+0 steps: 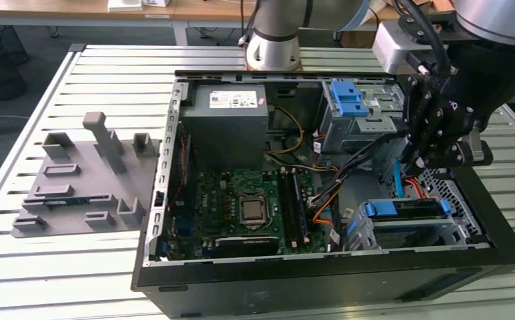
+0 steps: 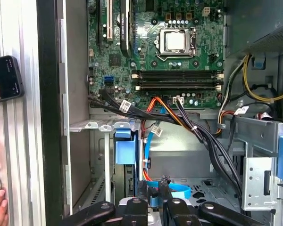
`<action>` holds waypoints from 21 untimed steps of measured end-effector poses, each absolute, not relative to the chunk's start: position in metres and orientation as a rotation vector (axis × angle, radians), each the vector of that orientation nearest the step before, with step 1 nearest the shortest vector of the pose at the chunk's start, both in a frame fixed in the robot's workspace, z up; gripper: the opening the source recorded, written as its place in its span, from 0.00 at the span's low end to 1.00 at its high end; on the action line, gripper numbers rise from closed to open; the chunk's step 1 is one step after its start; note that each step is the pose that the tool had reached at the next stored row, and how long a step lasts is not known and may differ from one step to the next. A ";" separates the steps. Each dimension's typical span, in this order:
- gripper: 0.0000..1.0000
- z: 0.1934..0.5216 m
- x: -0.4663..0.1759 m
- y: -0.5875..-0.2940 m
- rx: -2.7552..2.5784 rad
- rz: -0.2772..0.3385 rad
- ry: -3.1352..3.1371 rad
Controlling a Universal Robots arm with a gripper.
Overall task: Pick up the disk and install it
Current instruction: 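Insert the second disk wire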
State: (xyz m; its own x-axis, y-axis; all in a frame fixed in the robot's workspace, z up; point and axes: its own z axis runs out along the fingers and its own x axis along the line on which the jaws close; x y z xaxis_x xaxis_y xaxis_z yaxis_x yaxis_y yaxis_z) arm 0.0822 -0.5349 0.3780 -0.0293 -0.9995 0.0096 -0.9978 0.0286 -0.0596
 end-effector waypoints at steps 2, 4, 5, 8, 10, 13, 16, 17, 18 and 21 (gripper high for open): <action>0.24 0.378 0.082 -0.535 -2.164 -0.077 2.228; 0.24 0.377 0.083 -0.534 -2.164 -0.077 2.228; 0.24 0.377 0.084 -0.534 -2.164 -0.077 2.228; 0.24 0.375 0.085 -0.534 -2.164 -0.079 2.228; 0.24 0.372 0.086 -0.534 -2.163 -0.085 2.226; 0.16 0.368 0.085 -0.534 -2.161 -0.095 2.224; 0.16 0.367 0.086 -0.534 -2.160 -0.097 2.223; 0.16 0.367 0.086 -0.534 -2.154 -0.084 2.218; 0.16 0.367 0.086 -0.535 -2.144 -0.063 2.210; 0.16 0.366 0.086 -0.537 -2.138 -0.037 2.205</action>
State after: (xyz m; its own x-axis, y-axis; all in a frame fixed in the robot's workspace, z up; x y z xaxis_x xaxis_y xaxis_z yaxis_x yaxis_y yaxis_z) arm 0.0856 -0.5367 0.3662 -0.0298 -0.9990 -0.0337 -0.9973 0.0320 -0.0666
